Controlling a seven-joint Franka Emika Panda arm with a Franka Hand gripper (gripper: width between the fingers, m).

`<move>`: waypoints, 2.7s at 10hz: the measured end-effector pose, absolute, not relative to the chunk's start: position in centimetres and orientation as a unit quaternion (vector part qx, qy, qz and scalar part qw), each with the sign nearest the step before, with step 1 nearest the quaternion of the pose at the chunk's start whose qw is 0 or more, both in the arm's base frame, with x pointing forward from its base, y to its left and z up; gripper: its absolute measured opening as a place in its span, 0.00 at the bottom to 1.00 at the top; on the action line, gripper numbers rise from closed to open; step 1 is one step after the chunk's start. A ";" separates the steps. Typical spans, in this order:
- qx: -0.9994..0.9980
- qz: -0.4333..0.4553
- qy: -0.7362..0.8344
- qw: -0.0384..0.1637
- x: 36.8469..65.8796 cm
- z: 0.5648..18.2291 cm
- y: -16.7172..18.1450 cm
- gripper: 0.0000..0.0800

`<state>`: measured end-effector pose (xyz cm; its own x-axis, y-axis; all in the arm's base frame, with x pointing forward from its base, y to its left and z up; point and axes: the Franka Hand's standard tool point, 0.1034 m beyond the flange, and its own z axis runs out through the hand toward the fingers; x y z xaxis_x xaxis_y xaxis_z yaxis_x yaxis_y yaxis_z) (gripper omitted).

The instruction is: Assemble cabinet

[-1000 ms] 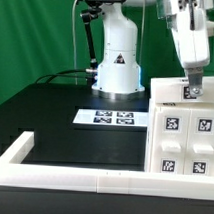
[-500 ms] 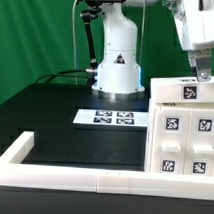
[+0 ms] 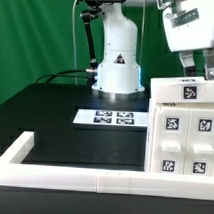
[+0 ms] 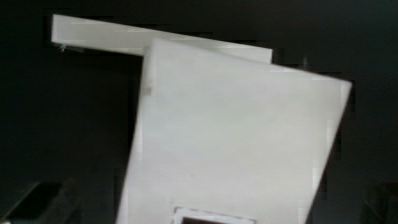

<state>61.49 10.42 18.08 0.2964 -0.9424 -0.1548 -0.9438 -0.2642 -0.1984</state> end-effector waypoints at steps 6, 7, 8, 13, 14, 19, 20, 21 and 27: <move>-0.902 -0.025 0.412 0.123 61.4 18.0 10.5 1.00; -0.925 -0.033 0.359 0.122 61.5 18.0 10.5 1.00; -0.943 -0.041 0.306 0.120 61.7 18.2 10.4 1.00; -0.983 -0.060 0.141 0.101 60.4 18.3 10.2 1.00; -0.990 -0.064 0.086 0.093 60.4 18.3 10.0 1.00; -0.981 -0.090 -0.164 0.050 62.3 18.8 9.4 1.00; -0.975 -0.092 -0.197 0.045 62.3 18.8 9.2 1.00; -0.970 -0.092 -0.221 0.040 62.3 18.7 9.1 1.00; -0.838 -0.070 -0.541 -0.021 62.2 18.1 7.9 1.00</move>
Offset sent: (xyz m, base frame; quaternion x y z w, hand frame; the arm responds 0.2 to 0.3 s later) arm 0.0093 0.0061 -0.0017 -0.0269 0.0118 -0.1414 0.9895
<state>62.20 7.92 18.12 0.4042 0.9098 0.0943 0.9041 -0.4130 0.1100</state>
